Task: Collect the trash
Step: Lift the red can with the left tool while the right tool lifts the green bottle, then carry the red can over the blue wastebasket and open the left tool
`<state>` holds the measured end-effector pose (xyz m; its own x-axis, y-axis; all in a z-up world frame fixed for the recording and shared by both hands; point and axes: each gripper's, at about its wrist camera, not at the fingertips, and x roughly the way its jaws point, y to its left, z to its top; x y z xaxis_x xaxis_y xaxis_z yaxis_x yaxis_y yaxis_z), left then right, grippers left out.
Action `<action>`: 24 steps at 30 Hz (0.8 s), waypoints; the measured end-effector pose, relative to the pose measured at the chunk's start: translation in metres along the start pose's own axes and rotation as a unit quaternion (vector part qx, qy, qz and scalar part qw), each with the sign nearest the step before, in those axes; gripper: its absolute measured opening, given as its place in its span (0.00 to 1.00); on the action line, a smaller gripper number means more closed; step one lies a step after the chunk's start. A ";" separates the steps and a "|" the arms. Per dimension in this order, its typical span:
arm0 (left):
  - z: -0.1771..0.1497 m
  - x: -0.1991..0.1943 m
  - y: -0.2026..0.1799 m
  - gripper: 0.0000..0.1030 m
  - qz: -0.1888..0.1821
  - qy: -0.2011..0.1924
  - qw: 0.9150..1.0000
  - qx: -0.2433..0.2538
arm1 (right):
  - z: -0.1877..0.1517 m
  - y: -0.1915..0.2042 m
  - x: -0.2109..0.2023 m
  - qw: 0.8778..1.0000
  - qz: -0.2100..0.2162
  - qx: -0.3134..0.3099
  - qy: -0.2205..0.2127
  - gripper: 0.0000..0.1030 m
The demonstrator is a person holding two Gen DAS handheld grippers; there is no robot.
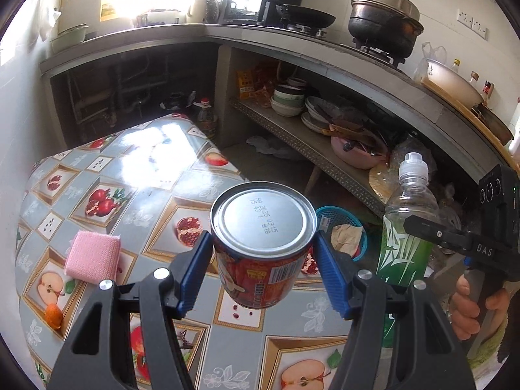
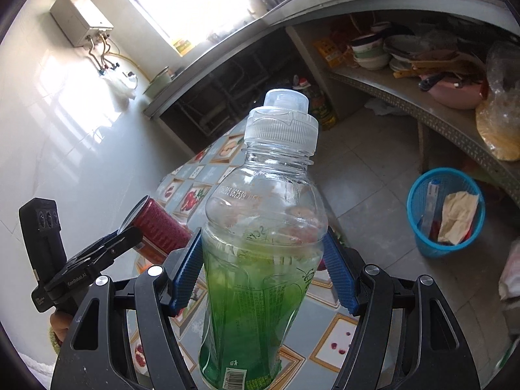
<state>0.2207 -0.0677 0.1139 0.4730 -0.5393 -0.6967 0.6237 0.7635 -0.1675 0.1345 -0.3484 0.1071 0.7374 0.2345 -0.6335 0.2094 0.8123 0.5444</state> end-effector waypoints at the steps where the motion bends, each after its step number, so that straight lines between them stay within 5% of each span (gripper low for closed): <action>1: 0.004 0.003 -0.006 0.60 -0.006 0.000 1.000 0.006 | 0.001 -0.006 -0.005 1.000 -0.004 0.006 -0.008 0.64; 12: 0.054 0.057 -0.074 0.60 -0.086 0.021 0.995 0.056 | 0.004 -0.080 -0.073 0.987 -0.077 0.100 -0.100 0.64; 19: 0.077 0.121 -0.116 0.60 -0.137 0.081 0.986 0.052 | -0.010 -0.133 -0.114 0.954 -0.199 0.163 -0.156 0.64; 24: 0.086 0.181 -0.136 0.60 -0.153 0.145 0.977 0.024 | -0.024 -0.167 -0.113 0.932 -0.248 0.210 -0.162 0.64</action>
<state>0.2745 -0.2998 0.0709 0.0688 -0.6108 -0.7888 0.7404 0.5612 -0.3699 0.0005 -0.4975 0.0750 0.6234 -0.3430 -0.7027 0.7590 0.4817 0.4382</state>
